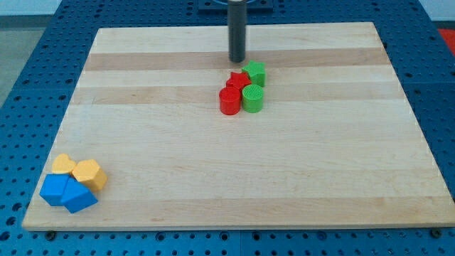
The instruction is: Move the green star top diagonaklly to the green circle
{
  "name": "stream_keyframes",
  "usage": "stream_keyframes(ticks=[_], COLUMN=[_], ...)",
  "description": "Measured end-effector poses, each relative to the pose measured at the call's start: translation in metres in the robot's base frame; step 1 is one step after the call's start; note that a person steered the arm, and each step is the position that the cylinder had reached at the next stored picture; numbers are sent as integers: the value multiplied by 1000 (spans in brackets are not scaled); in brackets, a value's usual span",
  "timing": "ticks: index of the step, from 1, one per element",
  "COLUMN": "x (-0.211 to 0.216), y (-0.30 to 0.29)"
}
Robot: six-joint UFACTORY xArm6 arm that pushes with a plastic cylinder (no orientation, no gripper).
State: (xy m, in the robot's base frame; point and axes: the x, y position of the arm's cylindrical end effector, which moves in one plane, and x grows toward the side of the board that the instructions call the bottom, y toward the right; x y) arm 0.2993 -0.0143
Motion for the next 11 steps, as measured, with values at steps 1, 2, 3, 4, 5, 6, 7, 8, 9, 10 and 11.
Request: stream_keyframes(ticks=[1, 2, 3, 4, 5, 6, 7, 8, 9, 10, 11], x=[3, 3, 8, 21, 32, 36, 31, 24, 24, 24, 32], y=[-2, 3, 9, 14, 19, 28, 30, 31, 47, 65, 68])
